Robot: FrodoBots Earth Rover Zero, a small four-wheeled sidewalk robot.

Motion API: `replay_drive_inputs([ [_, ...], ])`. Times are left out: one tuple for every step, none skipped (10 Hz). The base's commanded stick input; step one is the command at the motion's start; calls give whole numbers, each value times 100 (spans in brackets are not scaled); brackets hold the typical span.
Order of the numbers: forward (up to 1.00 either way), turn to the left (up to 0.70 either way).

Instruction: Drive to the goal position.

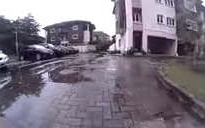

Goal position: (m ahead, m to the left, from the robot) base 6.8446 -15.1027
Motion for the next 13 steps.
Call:
replay_drive_inputs([
  [50, 0],
  [50, 0],
  [50, 0],
  [50, 0],
  [50, 0],
  [50, 0],
  [50, 0],
  [50, 0],
  [50, 0],
  [50, 0],
  [50, 0],
  [50, 0],
  [50, 0],
])
